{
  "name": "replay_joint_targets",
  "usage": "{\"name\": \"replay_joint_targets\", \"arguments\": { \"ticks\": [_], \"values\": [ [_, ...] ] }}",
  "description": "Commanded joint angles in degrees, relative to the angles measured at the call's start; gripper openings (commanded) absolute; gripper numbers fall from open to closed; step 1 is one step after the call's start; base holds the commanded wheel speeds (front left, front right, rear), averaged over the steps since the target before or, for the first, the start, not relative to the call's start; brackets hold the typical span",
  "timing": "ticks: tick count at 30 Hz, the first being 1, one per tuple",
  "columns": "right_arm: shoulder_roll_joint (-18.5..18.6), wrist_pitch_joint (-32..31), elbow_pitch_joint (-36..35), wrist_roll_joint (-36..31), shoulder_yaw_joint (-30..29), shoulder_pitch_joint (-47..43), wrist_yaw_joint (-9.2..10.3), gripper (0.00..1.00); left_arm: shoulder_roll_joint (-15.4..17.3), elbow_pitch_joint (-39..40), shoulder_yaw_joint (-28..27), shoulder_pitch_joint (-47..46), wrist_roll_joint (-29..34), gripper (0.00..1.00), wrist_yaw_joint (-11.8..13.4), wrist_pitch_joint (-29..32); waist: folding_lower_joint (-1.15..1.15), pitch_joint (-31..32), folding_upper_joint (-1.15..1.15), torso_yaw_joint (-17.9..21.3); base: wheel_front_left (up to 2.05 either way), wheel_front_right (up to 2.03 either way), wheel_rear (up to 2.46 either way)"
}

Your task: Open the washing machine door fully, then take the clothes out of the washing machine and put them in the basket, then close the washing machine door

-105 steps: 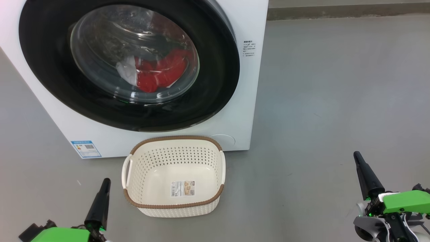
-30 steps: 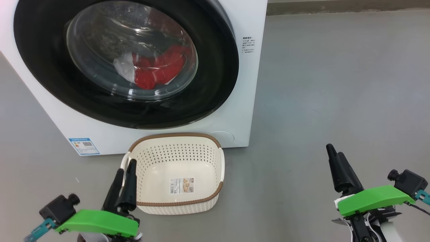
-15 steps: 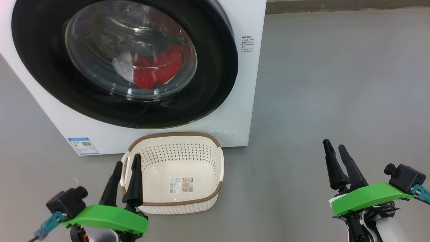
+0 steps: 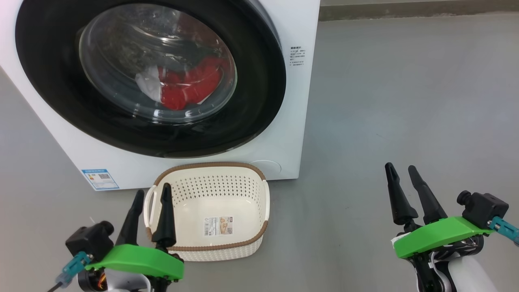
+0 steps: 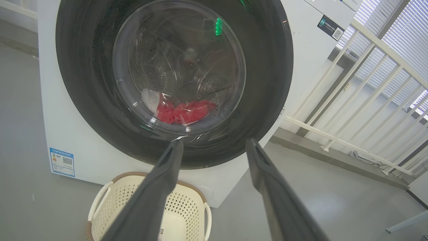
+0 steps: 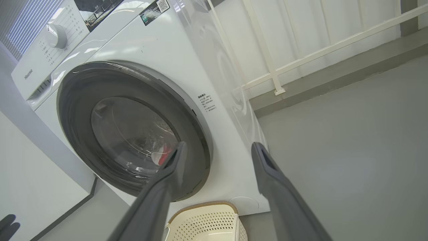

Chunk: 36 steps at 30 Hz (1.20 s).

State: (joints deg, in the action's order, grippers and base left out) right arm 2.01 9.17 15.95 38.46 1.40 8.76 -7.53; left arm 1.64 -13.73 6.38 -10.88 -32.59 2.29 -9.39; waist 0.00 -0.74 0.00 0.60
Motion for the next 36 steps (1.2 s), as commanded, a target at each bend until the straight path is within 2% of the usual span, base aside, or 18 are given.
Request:
{"name": "replay_joint_targets", "arguments": {
  "ticks": [1, 29, 36],
  "values": [
    [0.6, 0.8, -1.8, -1.8, 1.3, 3.1, 0.03, 1.0, 1.0, 1.2, -1.0, -2.8, 1.7, 1.0, 0.9, -0.9, 0.0, 0.0, 0.0, 0.0, 0.0, 0.0, 0.0],
    [0.9, 4.5, -2.8, -21.0, 1.5, 5.1, 0.04, 1.0, 1.8, -1.0, 2.9, -5.7, 18.7, 1.0, 4.2, -5.0, 0.0, 0.1, 0.0, 0.4, 0.0, 0.0, 0.0],
    [0.9, 3.4, -2.0, -21.1, 0.3, 4.9, 0.04, 1.0, 2.1, -1.0, 2.8, -5.6, 18.4, 1.0, 4.6, -4.8, 0.0, 0.1, 0.0, 0.5, 0.0, 0.0, 0.0]
  ]
}}
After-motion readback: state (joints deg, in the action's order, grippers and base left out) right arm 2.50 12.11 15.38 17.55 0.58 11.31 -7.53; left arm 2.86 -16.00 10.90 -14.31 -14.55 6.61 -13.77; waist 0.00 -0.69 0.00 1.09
